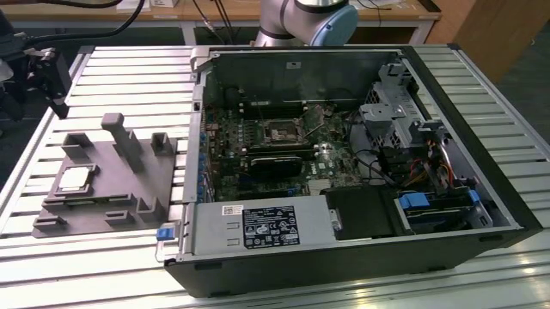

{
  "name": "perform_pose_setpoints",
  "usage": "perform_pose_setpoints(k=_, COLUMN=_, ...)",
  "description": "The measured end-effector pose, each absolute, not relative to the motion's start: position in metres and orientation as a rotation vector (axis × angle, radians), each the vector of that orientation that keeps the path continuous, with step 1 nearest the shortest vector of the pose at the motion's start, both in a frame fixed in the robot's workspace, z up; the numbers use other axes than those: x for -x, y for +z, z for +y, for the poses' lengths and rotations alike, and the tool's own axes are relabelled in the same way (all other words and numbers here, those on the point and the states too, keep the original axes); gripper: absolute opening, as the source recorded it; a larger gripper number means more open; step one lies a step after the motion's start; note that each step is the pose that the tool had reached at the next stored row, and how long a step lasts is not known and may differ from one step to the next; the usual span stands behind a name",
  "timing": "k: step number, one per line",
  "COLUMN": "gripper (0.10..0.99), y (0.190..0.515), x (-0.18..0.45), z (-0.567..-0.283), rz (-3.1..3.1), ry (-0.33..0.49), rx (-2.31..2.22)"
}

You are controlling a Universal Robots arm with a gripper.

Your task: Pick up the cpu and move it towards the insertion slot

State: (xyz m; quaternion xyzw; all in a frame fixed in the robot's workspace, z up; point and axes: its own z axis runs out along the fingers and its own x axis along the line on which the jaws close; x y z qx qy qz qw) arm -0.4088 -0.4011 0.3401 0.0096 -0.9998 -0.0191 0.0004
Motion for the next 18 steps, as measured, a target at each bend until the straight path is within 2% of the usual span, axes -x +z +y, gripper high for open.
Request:
perform_pose_setpoints(k=9, gripper=0.659, y=0.334, x=0.409, z=-0.401, rz=-3.140, ry=-0.060, rx=-0.030)
perform_pose_setpoints(k=11, gripper=0.776, y=0.332, x=0.410, z=-0.401, rz=-3.140, ry=-0.060, rx=-0.030)
perform_pose_setpoints(k=12, gripper=0.776, y=0.331, x=0.410, z=-0.401, rz=-3.140, ry=-0.060, rx=-0.030)
perform_pose_setpoints(k=13, gripper=0.835, y=0.330, x=0.410, z=-0.401, rz=-3.140, ry=-0.060, rx=-0.030)
perform_pose_setpoints(k=14, gripper=0.835, y=0.329, x=0.410, z=-0.402, rz=-3.140, ry=-0.060, rx=-0.030)
perform_pose_setpoints(k=15, gripper=0.898, y=0.328, x=0.411, z=-0.402, rz=-3.140, ry=-0.060, rx=-0.030)
perform_pose_setpoints(k=18, gripper=0.898, y=0.325, x=0.412, z=-0.403, rz=-3.140, ry=-0.060, rx=-0.030)
